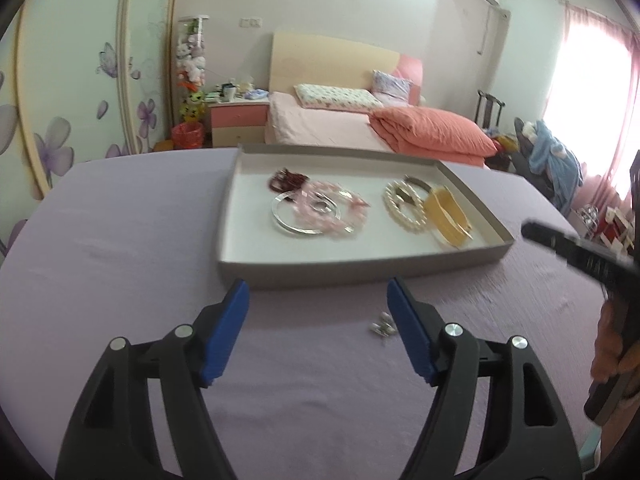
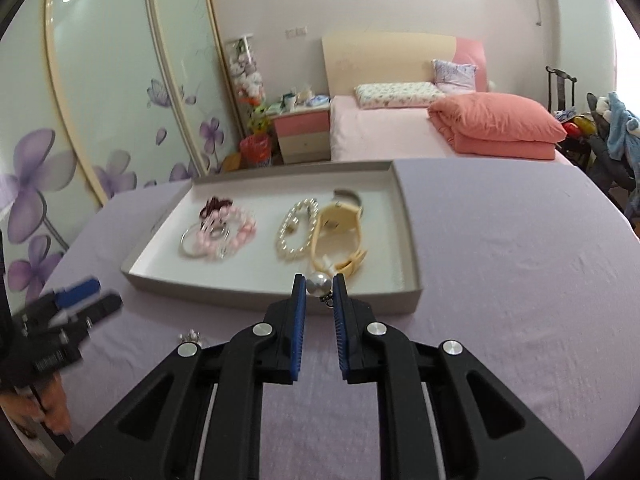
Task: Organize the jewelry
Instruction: 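Grasp second pearl stud earring with right tool while left tool grasps pearl cluster earring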
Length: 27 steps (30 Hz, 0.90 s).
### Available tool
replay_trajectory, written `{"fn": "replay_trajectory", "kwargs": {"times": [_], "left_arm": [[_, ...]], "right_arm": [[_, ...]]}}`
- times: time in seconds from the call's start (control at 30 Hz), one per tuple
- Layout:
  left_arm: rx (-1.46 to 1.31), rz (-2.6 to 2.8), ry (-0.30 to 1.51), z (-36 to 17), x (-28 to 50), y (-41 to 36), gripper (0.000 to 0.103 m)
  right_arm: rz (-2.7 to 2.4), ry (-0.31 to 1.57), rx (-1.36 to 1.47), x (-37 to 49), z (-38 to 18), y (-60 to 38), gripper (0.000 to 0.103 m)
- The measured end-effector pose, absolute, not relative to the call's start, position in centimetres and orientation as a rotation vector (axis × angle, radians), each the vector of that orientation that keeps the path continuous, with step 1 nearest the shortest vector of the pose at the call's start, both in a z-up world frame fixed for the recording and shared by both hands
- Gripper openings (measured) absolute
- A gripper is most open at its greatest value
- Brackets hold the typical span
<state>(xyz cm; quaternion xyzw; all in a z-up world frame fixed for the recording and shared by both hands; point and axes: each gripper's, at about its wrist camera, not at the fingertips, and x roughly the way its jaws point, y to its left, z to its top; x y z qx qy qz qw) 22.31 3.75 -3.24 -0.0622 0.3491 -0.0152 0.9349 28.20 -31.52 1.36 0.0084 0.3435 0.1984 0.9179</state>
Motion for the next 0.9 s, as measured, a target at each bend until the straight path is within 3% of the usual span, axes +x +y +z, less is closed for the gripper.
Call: {"fn": "replay_trajectory", "kwargs": {"times": [0.67, 0.83, 0.87, 0.9], "left_arm": [[-0.039, -0.046, 0.872, -7.5, 25.0, -2.4, 0.072], [-0.016, -0.018, 0.912, -8.2, 26.4, -3.2, 0.056], [-0.003, 0.001, 0.912, -8.2, 26.6, -3.3, 0.047], [-0.004, -0.001, 0.909, -8.2, 26.6, -3.2, 0.029]], "right_arm": [[0.404, 0.707, 0.044, 29.1, 0.8, -32.4, 0.014], [0.418, 0.707, 0.043, 29.2, 0.8, -32.2, 0.014], [0.421, 0.707, 0.043, 29.1, 0.8, -32.3, 0.014], [0.422, 0.707, 0.043, 29.1, 0.8, -32.2, 0.014]]}}
